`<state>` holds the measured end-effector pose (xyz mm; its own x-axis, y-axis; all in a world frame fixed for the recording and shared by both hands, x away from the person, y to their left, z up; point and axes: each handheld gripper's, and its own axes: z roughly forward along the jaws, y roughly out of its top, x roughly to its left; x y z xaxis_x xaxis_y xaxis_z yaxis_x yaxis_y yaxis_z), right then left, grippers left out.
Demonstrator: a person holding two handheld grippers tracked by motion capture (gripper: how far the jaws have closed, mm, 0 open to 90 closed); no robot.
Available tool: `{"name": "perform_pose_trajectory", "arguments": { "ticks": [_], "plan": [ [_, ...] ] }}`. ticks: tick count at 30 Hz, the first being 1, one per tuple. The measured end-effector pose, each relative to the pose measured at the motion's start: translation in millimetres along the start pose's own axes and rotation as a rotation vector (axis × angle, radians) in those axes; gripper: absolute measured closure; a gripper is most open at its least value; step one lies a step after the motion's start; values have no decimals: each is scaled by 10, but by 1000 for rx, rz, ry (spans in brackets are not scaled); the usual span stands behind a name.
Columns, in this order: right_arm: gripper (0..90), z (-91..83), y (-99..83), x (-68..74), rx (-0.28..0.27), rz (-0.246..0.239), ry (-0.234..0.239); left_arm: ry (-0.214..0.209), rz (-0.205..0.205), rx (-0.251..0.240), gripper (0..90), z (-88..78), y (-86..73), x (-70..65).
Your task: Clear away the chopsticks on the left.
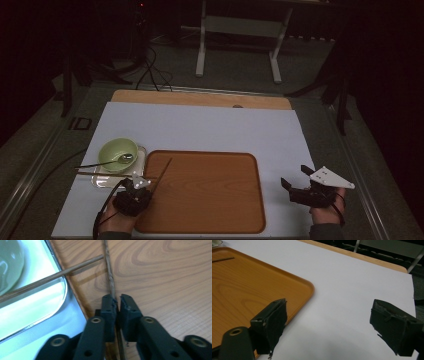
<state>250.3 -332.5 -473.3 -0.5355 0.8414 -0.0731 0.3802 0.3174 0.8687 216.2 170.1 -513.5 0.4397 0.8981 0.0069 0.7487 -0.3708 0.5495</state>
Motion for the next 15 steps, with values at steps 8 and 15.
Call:
{"name": "perform_pose_trajectory", "arguments": {
  "ticks": [8,15],
  "plan": [
    [141,-4,-1,-5,0,2,-2,-5,-35,-13,850,76,79,-8],
    [141,-5,1,-4,-1,1,-2,-25,-56,-20,846,141,110,-23]
  ]
}}
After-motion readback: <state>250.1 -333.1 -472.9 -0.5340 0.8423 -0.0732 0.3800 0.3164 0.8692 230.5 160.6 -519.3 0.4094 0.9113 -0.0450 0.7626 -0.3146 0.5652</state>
